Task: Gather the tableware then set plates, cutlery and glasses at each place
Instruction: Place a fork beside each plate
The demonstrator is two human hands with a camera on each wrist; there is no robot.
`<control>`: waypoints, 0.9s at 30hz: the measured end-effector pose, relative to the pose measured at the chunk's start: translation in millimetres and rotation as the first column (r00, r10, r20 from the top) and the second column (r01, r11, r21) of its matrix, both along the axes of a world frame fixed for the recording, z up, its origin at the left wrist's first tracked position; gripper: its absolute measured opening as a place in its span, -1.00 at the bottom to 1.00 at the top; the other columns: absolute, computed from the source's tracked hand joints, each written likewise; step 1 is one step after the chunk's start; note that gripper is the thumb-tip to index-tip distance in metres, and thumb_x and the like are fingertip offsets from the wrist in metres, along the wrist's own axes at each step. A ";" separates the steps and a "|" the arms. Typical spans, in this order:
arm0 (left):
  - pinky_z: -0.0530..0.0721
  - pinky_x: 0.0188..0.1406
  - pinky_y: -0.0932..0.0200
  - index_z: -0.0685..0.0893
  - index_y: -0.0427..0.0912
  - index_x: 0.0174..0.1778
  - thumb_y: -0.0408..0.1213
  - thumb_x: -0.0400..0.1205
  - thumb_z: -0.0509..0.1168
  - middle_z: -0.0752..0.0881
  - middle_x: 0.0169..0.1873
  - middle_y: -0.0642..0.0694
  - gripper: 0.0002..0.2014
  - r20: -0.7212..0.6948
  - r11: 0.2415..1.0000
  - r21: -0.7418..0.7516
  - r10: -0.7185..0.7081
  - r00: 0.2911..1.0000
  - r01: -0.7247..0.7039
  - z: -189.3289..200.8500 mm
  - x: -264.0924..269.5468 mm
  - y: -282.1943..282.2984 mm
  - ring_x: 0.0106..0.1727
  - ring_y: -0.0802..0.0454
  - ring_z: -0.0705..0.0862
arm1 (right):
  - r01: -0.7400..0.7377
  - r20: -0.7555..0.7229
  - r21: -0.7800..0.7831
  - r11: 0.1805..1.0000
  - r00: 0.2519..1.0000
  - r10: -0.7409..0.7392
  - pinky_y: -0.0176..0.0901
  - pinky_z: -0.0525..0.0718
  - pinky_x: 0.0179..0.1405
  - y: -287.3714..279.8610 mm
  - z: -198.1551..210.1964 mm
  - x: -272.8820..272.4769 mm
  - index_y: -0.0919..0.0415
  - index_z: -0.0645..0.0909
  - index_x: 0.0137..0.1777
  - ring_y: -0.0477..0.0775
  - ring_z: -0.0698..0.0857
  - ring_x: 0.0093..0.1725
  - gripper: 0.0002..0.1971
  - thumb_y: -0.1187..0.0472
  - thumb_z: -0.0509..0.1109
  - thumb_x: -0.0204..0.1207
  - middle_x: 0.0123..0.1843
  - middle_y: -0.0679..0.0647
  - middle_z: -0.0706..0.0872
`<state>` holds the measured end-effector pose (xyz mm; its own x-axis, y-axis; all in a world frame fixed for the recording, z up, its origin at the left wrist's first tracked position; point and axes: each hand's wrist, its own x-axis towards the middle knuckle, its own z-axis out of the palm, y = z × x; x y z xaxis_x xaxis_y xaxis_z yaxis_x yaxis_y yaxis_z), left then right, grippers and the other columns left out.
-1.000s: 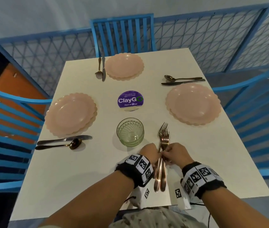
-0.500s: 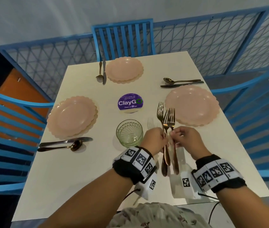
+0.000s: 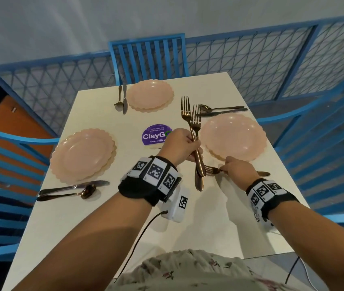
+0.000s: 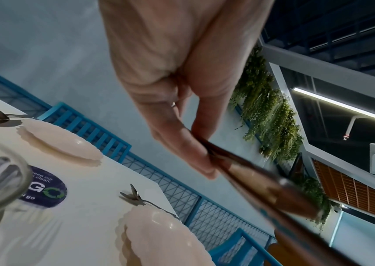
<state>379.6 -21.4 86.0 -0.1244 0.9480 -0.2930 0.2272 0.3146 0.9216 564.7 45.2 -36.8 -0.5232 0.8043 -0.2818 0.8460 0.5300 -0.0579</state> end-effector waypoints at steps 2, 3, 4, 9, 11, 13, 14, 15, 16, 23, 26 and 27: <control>0.79 -0.17 0.03 0.55 -0.39 0.01 -0.46 0.64 0.24 0.71 -0.31 -0.23 -0.92 -0.002 1.000 -0.014 0.002 1.000 -0.002 -2.2 0.0 -0.2 -0.30 -0.12 0.74 | -0.035 0.020 0.021 0.999 0.999 0.034 -0.06 0.61 0.00 2.9 -3.3 3.5 0.12 0.65 0.24 0.18 0.65 0.10 -0.71 0.17 0.18 0.64 0.17 0.11 0.56; 0.79 -0.14 0.00 0.55 -0.38 0.01 -0.45 0.64 0.25 0.71 -0.31 -0.23 -0.92 -0.004 1.000 -0.018 0.001 1.000 -0.001 -3.5 -0.2 -0.1 -0.29 -0.13 0.74 | -0.045 0.017 0.037 0.998 0.999 0.045 -0.07 0.61 -0.03 4.2 -5.0 5.3 0.12 0.65 0.25 0.17 0.66 0.10 -0.71 0.17 0.18 0.64 0.17 0.10 0.57; 0.79 -0.13 -0.01 0.56 -0.37 0.00 -0.45 0.64 0.25 0.71 -0.32 -0.22 -0.93 -0.007 1.000 -0.020 -0.001 1.000 0.001 -4.5 -0.3 0.0 -0.29 -0.12 0.75 | -0.052 0.014 0.048 0.997 0.999 0.051 -0.09 0.61 -0.04 4.7 -6.0 6.5 0.11 0.65 0.25 0.17 0.66 0.09 -0.71 0.16 0.19 0.64 0.16 0.10 0.57; 0.79 -0.12 0.00 0.56 -0.36 -0.02 -0.44 0.64 0.25 0.72 -0.32 -0.20 -0.94 -0.017 1.000 -0.019 -0.008 1.000 0.008 -5.1 0.6 0.4 -0.30 -0.10 0.75 | -0.053 -0.014 0.086 0.995 0.998 0.055 -0.10 0.60 -0.05 7.9 -12.1 9.9 0.12 0.66 0.23 0.14 0.65 0.11 -0.73 0.17 0.25 0.61 0.12 0.09 0.63; 0.79 -0.13 0.01 0.56 -0.38 0.01 -0.44 0.64 0.25 0.72 -0.32 -0.21 -0.92 -0.013 1.000 -0.021 -0.008 1.000 0.008 -5.7 0.8 1.1 -0.30 -0.09 0.75 | -0.027 -0.036 0.112 0.993 0.999 0.031 -0.05 0.62 -0.09 8.9 -17.8 13.2 0.15 0.67 0.15 0.13 0.63 0.08 -0.78 0.25 0.26 0.59 0.07 0.08 0.65; 0.80 -0.24 0.11 0.57 -0.39 0.01 -0.44 0.64 0.25 0.72 -0.33 -0.20 -0.91 -0.010 1.000 -0.017 -0.008 1.000 0.008 -5.8 0.7 1.6 -0.33 -0.05 0.75 | 0.015 -0.072 0.124 0.992 0.997 -0.007 -0.05 0.61 -0.22 9.2 -22.2 16.8 0.20 0.67 0.06 0.15 0.65 -0.03 -0.84 0.30 0.29 0.57 -0.03 0.10 0.65; 0.79 -0.27 0.15 0.57 -0.38 0.01 -0.44 0.64 0.25 0.73 -0.33 -0.20 -0.92 -0.012 1.000 -0.017 -0.010 1.000 0.010 -5.7 0.7 1.7 -0.34 -0.04 0.75 | 0.033 -0.091 0.124 0.992 0.996 -0.022 -0.05 0.60 -0.27 9.3 -23.4 18.3 0.22 0.67 0.02 0.17 0.65 -0.09 -0.87 0.31 0.31 0.55 -0.07 0.11 0.65; 0.79 -0.28 0.16 0.57 -0.38 0.01 -0.44 0.64 0.25 0.73 -0.33 -0.19 -0.92 -0.014 1.000 -0.019 -0.012 1.000 0.011 -5.9 0.8 1.6 -0.34 -0.04 0.75 | 0.044 -0.107 0.127 0.991 0.994 -0.030 -0.06 0.59 -0.30 9.6 -23.9 19.6 0.24 0.68 -0.01 0.19 0.66 -0.14 -0.89 0.31 0.32 0.54 -0.11 0.12 0.65; 0.79 -0.26 0.14 0.57 -0.37 0.00 -0.44 0.64 0.25 0.72 -0.33 -0.20 -0.92 -0.015 1.000 -0.021 -0.014 1.000 0.013 -6.0 0.9 1.6 -0.34 -0.04 0.75 | 0.052 -0.115 0.128 0.990 0.993 -0.038 -0.07 0.59 -0.33 10.1 -23.9 20.8 0.25 0.67 -0.03 0.20 0.66 -0.19 -0.90 0.32 0.33 0.54 -0.14 0.13 0.64; 0.78 -0.32 0.19 0.56 -0.38 0.01 -0.44 0.64 0.25 0.72 -0.32 -0.20 -0.92 -0.004 0.999 -0.028 -0.032 0.999 0.031 -6.2 1.1 -0.2 -0.34 -0.04 0.75 | 0.095 -0.149 0.132 0.987 0.986 -0.075 -0.15 0.46 -0.37 11.2 -21.8 23.5 0.26 0.68 -0.02 0.25 0.68 -0.26 -0.89 0.35 0.33 0.54 -0.12 0.16 0.64; 0.78 -0.32 0.20 0.56 -0.39 0.02 -0.44 0.65 0.25 0.73 -0.32 -0.20 -0.91 -0.008 0.999 -0.028 -0.036 0.999 0.036 -6.3 0.4 -1.4 -0.35 -0.03 0.75 | 0.109 -0.159 0.126 0.986 0.983 -0.089 -0.14 0.49 -0.35 11.6 -22.1 23.0 0.27 0.68 0.01 0.27 0.69 -0.24 -0.87 0.35 0.33 0.54 -0.10 0.18 0.64; 0.78 -0.33 0.21 0.56 -0.39 0.02 -0.44 0.65 0.25 0.73 -0.32 -0.20 -0.91 -0.005 0.999 -0.028 -0.037 0.999 0.037 -6.2 0.2 -1.9 -0.35 -0.02 0.75 | 0.117 -0.157 0.125 0.985 0.983 -0.096 -0.14 0.50 -0.35 12.2 -22.5 23.6 0.27 0.68 0.01 0.26 0.69 -0.23 -0.88 0.34 0.33 0.54 -0.09 0.17 0.64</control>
<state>379.8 -23.3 79.8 -0.0913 0.9435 -0.3186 0.2446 0.3314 0.9112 588.3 57.4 -59.2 -0.4605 0.8828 -0.0932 0.8852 0.4488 -0.1227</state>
